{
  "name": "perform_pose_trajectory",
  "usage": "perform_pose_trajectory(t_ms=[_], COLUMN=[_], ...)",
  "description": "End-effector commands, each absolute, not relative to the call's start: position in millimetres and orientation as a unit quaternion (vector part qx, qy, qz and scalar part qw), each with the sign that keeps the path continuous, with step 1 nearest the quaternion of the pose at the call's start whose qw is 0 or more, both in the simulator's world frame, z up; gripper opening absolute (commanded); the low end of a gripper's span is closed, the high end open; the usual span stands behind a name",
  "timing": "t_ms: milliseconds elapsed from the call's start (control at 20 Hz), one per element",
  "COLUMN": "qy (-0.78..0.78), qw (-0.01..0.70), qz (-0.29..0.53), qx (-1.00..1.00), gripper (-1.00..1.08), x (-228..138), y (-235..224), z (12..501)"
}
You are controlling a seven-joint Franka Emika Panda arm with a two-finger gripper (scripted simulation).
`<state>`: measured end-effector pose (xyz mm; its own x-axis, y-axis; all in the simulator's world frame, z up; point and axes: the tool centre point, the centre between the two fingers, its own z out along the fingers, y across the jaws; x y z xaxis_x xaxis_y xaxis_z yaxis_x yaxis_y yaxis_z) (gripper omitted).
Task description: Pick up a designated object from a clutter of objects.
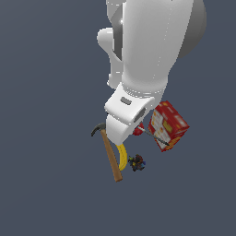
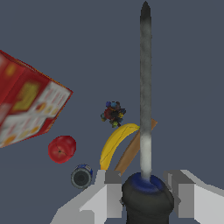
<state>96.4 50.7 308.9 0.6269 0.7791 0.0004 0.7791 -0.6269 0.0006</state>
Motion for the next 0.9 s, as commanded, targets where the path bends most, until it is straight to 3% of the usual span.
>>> perform_pose_trajectory(t_ms=[0,850], qy=[0.432,0.432], qw=[0.000,0.000], qz=[0.000,0.000], qx=[0.902,0.902], gripper=[-1.00,-1.00], x=[104,124], y=[57,73], z=[325,366])
